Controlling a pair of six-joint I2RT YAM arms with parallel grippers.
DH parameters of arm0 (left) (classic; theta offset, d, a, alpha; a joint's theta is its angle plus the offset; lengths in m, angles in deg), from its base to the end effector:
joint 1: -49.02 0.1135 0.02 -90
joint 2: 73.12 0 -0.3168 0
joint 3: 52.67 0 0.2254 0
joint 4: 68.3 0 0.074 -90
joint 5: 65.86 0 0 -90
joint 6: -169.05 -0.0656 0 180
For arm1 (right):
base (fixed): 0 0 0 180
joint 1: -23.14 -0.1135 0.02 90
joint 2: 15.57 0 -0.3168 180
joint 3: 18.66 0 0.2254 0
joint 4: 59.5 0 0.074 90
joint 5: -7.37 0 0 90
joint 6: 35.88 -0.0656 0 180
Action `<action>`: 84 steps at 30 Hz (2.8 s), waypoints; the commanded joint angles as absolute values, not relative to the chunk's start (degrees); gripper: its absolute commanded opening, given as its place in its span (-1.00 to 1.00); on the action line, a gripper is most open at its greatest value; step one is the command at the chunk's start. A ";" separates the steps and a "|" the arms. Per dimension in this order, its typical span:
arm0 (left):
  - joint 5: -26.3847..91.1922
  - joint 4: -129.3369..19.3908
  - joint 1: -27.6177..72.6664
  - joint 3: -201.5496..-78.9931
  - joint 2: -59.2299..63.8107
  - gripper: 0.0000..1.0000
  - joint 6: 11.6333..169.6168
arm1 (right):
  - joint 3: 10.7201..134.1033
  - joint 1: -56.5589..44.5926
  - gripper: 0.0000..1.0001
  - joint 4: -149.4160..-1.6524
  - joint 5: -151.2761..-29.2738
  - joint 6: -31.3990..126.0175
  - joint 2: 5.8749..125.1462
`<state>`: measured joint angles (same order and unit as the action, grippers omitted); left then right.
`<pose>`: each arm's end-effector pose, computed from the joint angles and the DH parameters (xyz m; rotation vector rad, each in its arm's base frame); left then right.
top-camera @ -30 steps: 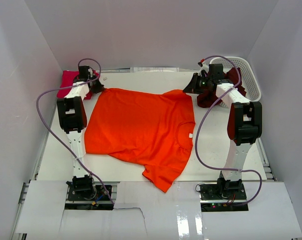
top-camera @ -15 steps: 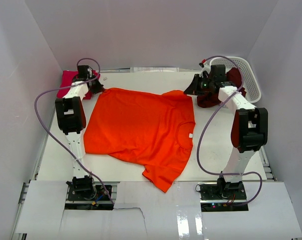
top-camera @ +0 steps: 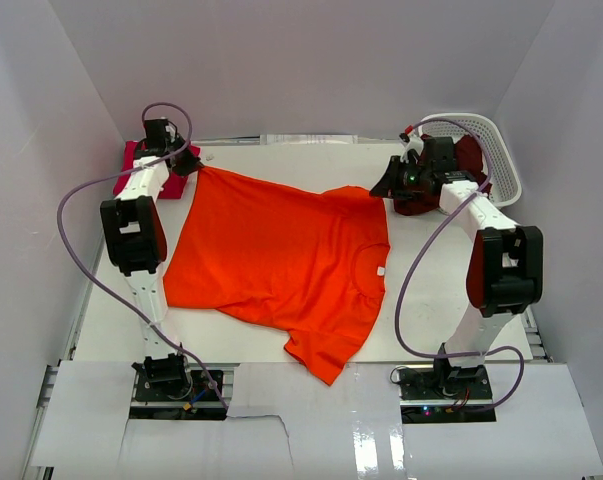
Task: Fold and stack the t-shirts
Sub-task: Grap the side of the flattened tshirt furthest away from the robot with both arms, then fold the flattened tshirt in 1/3 of the way
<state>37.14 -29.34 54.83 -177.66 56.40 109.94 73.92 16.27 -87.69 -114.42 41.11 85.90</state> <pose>0.5450 0.0406 0.2452 -0.6314 2.2695 -0.4812 0.4021 0.0833 0.3109 -0.1934 2.2124 0.8057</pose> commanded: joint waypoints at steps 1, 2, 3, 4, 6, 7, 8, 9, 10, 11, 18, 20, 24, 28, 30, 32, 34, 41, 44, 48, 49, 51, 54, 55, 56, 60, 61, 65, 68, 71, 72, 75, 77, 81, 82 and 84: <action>37.94 -29.49 55.70 -176.83 50.81 -1.00 110.34 | 73.07 16.20 -0.85 -87.07 -114.10 42.26 81.73; 37.94 -29.49 55.62 -176.56 50.64 -1.00 110.33 | 72.46 16.20 -0.85 -87.15 -114.10 42.26 81.38; 37.85 -29.49 55.79 -176.30 50.55 -1.00 110.33 | 72.19 16.20 -0.85 -87.16 -114.10 42.26 80.76; 37.94 -29.58 55.79 -176.03 50.29 -1.00 110.33 | 71.84 16.20 -0.85 -87.16 -114.10 42.26 80.50; 38.12 -29.58 55.97 -175.07 50.02 -1.00 110.33 | 70.70 16.20 -0.85 -87.07 -114.01 42.35 79.27; 38.12 -29.67 55.97 -174.80 49.85 -1.00 110.33 | 70.17 16.20 -0.85 -87.07 -114.01 42.35 78.92; 38.12 -29.67 56.05 -173.93 49.41 -1.00 110.33 | 69.82 16.20 -0.85 -87.07 -113.58 42.43 78.13; 38.12 -30.01 56.06 -173.49 49.14 -1.00 110.33 | 69.03 16.20 -0.85 -87.07 -113.48 42.52 77.77; 38.12 -30.19 56.14 -173.05 48.71 -1.00 110.33 | 68.76 16.20 -0.85 -87.15 -113.31 42.52 77.42; 38.12 -30.45 56.23 -172.26 48.18 -1.00 110.33 | 68.41 16.29 -0.85 -87.16 -113.22 42.61 76.64; 38.20 -30.90 56.32 -169.97 45.81 -1.00 110.33 | 65.42 16.29 -0.85 -87.51 -113.22 42.79 73.29; 38.20 -31.25 56.41 -168.92 45.19 -1.00 110.33 | 64.28 16.29 -0.85 -87.51 -113.13 42.79 72.15; 38.20 -31.42 56.41 -167.68 43.78 -1.00 110.25 | 62.70 16.29 -0.84 -87.33 -113.31 42.70 70.48; 38.29 -31.42 56.49 -166.72 42.29 -1.00 110.16 | 61.82 16.29 -0.84 -87.59 -113.22 42.79 68.90; 38.29 -31.51 56.49 -166.37 41.85 -1.00 110.07 | 61.73 16.29 -0.85 -87.68 -113.31 42.79 68.37; 38.29 -31.60 56.58 -165.75 41.23 -1.00 110.07 | 61.55 16.29 -0.85 -88.12 -113.39 42.87 67.75; 38.21 -31.60 56.58 -165.05 40.71 -1.00 110.07 | 61.29 16.29 -0.85 -88.21 -113.57 42.70 66.96; 38.29 -31.95 56.67 -162.24 39.21 -1.00 110.07 | 58.31 16.20 -0.85 -88.03 -114.36 41.73 64.15; 38.20 -32.30 56.85 -161.18 38.60 -1.00 110.07 | 56.55 16.11 -0.85 -87.95 -115.06 41.38 62.83; 38.20 -32.57 57.02 -159.77 37.10 -1.00 110.16 | 54.09 15.85 -0.85 -87.86 -115.15 41.12 60.90; 38.38 -32.57 56.93 -159.51 36.84 -1.00 110.16 | 53.30 15.67 -0.85 -88.29 -115.15 41.20 60.63; 38.82 -32.57 56.93 -158.37 35.61 -1.00 110.42 | 52.50 15.50 -0.85 -88.56 -115.15 41.12 59.76; 38.65 -33.18 56.93 -156.35 33.77 -1.00 110.86 | 50.66 15.50 -0.85 -88.56 -115.41 40.77 58.70; 38.56 -33.53 56.93 -155.13 32.63 -1.00 110.86 | 49.87 15.41 -0.85 -88.65 -115.50 40.59 58.61; 38.21 -33.62 56.93 -154.59 32.36 -1.00 110.77 | 49.52 15.32 -0.85 -88.65 -115.59 40.50 58.44; 38.38 -33.53 57.11 -153.01 31.48 -1.00 110.60 | 48.46 15.06 -0.85 -89.62 -115.68 40.33 58.17; 38.47 -33.62 57.02 -152.22 31.39 -1.00 110.69 | 48.20 14.88 -0.85 -89.70 -115.68 40.33 58.26; 38.29 -33.71 57.02 -150.72 30.77 -1.00 110.60 | 47.40 14.62 -0.84 -90.76 -115.86 40.33 58.17; 37.94 -33.71 57.02 -149.50 30.51 -1.00 110.51 | 46.79 14.00 -0.85 -91.11 -116.47 40.33 58.43; 37.85 -33.97 57.11 -148.53 30.60 -1.00 110.42 | 46.17 12.69 -0.85 -91.99 -115.77 40.41 58.78; 37.85 -34.06 57.02 -148.00 30.77 -1.00 110.42 | 45.82 11.99 -0.85 -92.34 -115.33 40.50 58.96; 37.59 -34.50 57.11 -146.51 30.51 -1.00 110.42 | 45.12 11.28 -0.85 -92.52 -114.89 40.59 59.14; 37.41 -34.50 57.20 -145.89 30.33 -1.00 110.16 | 44.50 11.10 -0.85 -92.95 -114.89 40.50 59.22; 36.80 -34.50 57.37 -143.70 29.63 -1.00 109.72 | 43.27 10.40 -0.85 -94.53 -114.28 40.50 59.84; 36.62 -34.67 57.37 -143.34 29.63 -1.00 109.63 | 42.58 10.05 -0.85 -95.15 -114.19 40.41 60.10; 36.27 -34.68 57.46 -142.55 29.37 -1.00 109.54 | 41.96 9.79 -0.85 -95.94 -113.75 40.33 60.28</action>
<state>37.25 -33.69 56.90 -143.39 33.88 110.29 42.88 10.50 -93.51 -114.10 40.63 59.89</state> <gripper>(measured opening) 0.013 0.080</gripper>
